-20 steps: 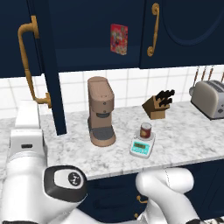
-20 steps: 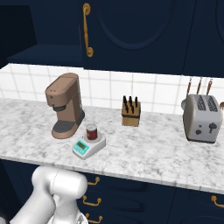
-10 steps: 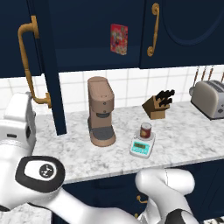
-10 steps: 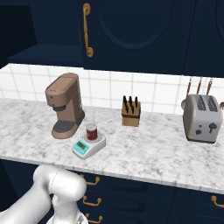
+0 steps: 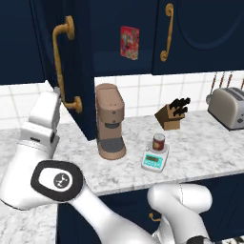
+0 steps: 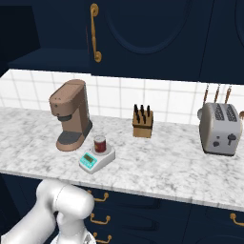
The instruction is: Pick the canned food and place it on the digital scale for weighing, and close the cabinet.
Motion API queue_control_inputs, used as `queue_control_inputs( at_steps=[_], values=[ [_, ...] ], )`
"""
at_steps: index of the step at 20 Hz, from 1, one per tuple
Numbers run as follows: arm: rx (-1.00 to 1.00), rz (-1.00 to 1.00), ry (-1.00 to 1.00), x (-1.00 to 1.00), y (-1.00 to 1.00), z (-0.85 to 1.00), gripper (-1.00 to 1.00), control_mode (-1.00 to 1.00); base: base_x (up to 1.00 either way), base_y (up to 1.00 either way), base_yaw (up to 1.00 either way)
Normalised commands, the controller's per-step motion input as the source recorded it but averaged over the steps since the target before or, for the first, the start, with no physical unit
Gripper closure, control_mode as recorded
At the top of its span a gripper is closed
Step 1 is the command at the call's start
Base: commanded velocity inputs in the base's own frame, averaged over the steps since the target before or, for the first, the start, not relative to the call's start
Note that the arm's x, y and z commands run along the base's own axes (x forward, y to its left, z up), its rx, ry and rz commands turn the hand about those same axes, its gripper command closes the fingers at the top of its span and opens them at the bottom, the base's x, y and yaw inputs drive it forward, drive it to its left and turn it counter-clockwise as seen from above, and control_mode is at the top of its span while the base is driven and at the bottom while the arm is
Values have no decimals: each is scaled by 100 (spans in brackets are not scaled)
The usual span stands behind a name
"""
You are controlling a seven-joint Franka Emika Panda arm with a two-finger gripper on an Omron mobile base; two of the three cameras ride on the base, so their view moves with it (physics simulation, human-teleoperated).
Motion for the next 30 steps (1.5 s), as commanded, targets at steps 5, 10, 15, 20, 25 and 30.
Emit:
queue_control_inputs(
  at_steps=[5, 10, 15, 20, 25, 30],
  values=[
    [13, 0, -3, 48, -100, 11, -100, -100, 0, 0, 0],
    [14, 0, 0, 63, -100, 12, -100, -100, 0, 0, 0],
    [15, 0, 0, 64, -100, 10, -100, -100, 0, 0, 0],
    [13, 0, 0, 73, -100, 10, -100, -100, 0, 0, 0],
    [11, 0, 1, 82, -97, 4, -100, -100, 0, 0, 0],
    [13, 10, 3, 63, -97, 14, -100, -100, 0, 0, 0]
  ],
)
